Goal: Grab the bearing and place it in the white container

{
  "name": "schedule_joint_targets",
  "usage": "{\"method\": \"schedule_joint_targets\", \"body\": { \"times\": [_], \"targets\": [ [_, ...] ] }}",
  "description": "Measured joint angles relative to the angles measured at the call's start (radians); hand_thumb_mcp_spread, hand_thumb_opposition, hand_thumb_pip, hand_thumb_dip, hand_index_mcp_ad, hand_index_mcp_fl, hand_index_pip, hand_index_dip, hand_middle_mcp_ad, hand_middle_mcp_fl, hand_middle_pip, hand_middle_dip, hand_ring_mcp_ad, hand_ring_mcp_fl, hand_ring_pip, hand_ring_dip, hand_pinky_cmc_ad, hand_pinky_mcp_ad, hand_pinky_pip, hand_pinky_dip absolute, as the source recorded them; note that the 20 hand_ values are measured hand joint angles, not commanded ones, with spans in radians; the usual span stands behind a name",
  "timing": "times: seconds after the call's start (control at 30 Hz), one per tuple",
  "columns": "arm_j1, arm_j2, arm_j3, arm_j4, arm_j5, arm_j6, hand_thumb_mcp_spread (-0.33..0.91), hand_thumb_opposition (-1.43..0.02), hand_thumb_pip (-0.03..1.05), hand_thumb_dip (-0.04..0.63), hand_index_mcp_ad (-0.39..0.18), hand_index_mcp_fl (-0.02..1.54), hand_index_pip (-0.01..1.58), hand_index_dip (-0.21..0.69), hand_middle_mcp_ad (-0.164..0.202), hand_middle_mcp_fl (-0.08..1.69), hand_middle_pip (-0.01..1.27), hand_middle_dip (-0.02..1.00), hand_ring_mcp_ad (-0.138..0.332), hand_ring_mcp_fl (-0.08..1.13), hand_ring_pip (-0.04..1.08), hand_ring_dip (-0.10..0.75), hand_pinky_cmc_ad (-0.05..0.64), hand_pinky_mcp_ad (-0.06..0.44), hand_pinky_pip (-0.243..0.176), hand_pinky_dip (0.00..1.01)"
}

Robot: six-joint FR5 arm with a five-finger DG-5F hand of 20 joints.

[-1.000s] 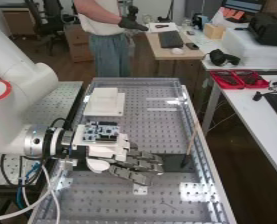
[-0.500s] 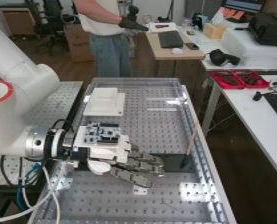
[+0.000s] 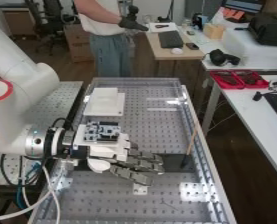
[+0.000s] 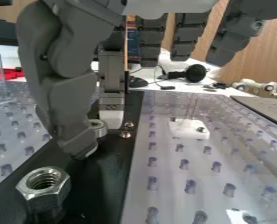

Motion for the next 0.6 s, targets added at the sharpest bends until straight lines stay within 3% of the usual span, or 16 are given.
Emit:
{"method": "schedule_joint_targets", "body": {
  "times": [0.6],
  "targets": [
    [0.006,-0.002,-0.003,0.013,0.004,0.007,0.55,-0.89,0.45,0.284,-0.113,0.38,1.25,0.297,0.056,0.01,0.15,0.14,0.113,0.00,0.09,-0.002,0.344,0.234,-0.105,0.14]
  ]
}}
